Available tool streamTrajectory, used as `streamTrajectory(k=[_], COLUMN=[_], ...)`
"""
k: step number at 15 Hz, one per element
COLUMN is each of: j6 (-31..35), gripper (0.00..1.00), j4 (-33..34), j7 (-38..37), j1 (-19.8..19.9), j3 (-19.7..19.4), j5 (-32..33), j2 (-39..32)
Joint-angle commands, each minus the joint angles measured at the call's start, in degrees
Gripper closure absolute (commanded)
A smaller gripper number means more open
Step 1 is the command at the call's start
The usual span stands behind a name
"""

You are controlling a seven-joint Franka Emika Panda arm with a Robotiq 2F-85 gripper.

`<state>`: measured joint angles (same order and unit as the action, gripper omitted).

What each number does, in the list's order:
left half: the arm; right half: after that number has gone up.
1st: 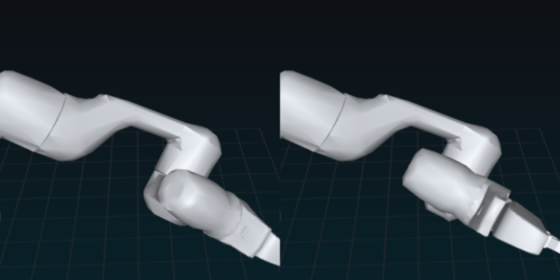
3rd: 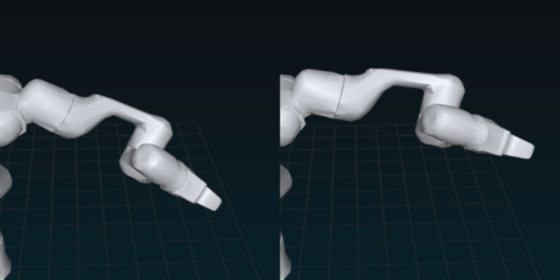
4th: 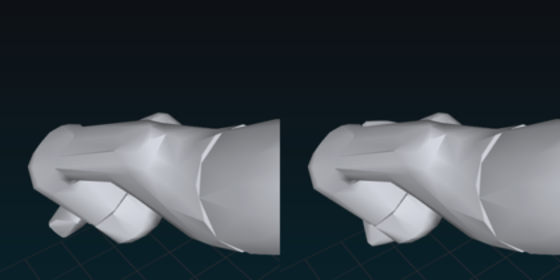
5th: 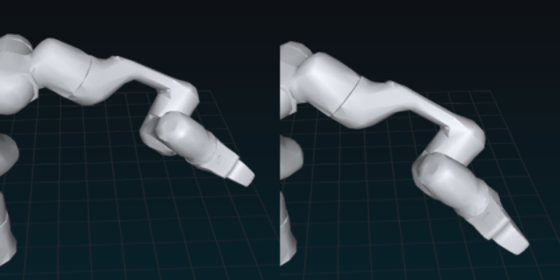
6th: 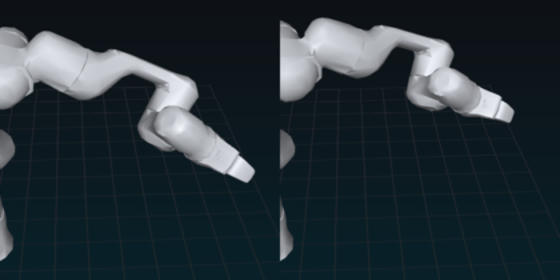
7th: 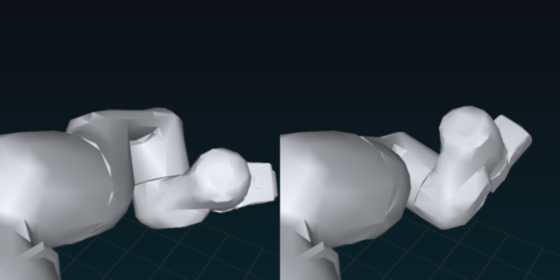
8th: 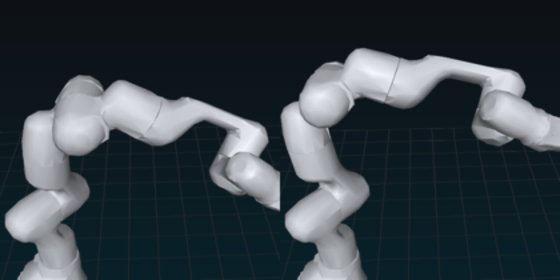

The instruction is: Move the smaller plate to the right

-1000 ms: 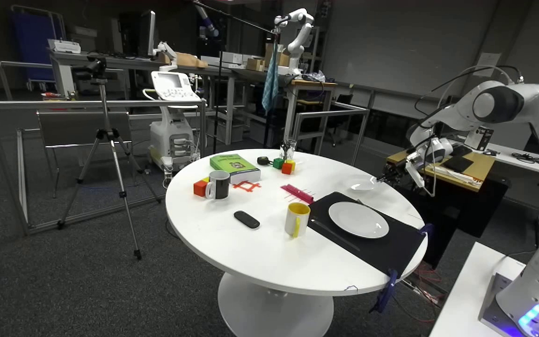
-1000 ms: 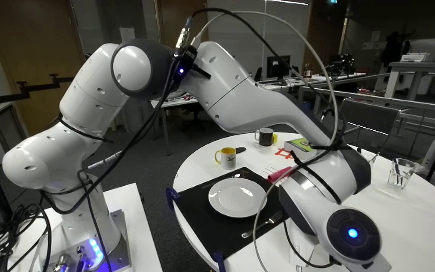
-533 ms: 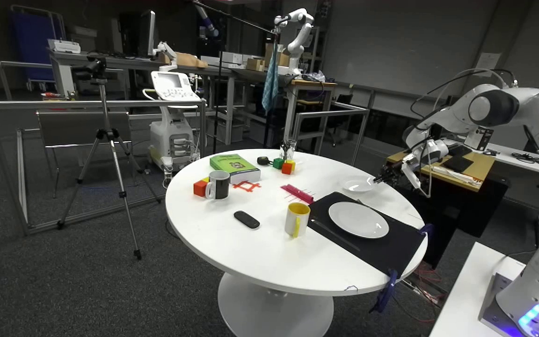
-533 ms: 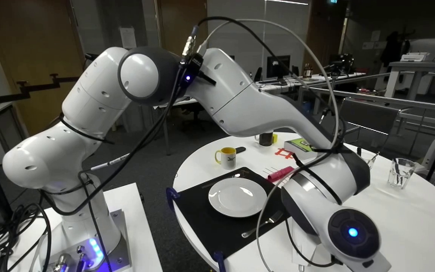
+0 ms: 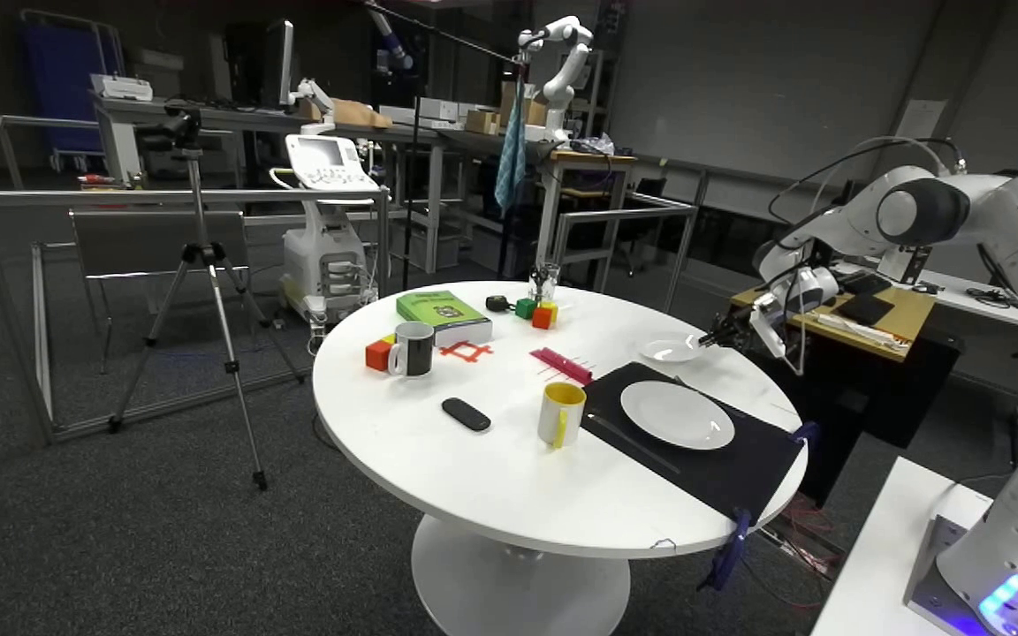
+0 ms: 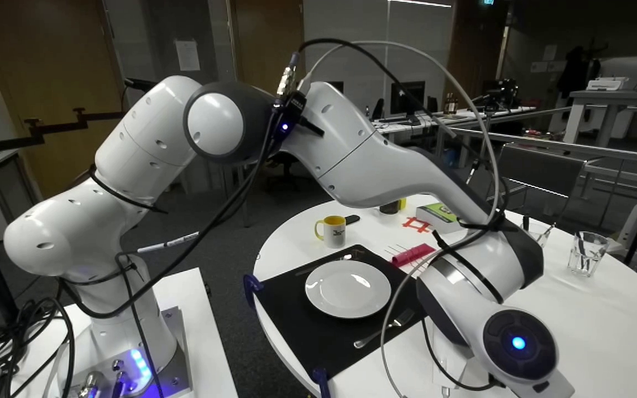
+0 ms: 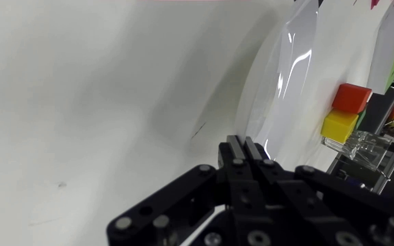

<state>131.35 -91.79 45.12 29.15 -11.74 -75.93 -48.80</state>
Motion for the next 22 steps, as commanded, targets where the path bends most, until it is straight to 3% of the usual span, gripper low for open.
streamTrajectory(k=[1,10,11,12,20,22], j6=[0.82,0.37,-0.01,0.04,-0.11,-0.18], gripper=[0.99,0.99,0.88,0.69,0.09,0.00], j4=[2.98,4.83,5.02,5.08,4.07,3.50], j7=[-2.09,-3.20,-3.29,-3.33,-3.82,-3.49], j1=[0.27,-0.29,-0.27,-0.35,-0.84,-0.79], j3=[0.72,1.33,1.38,1.39,1.13,1.11], j5=[-1.34,-0.14,0.13,0.23,0.80,0.69], j2=[-1.51,-3.40,-3.54,-3.62,-2.81,-1.84])
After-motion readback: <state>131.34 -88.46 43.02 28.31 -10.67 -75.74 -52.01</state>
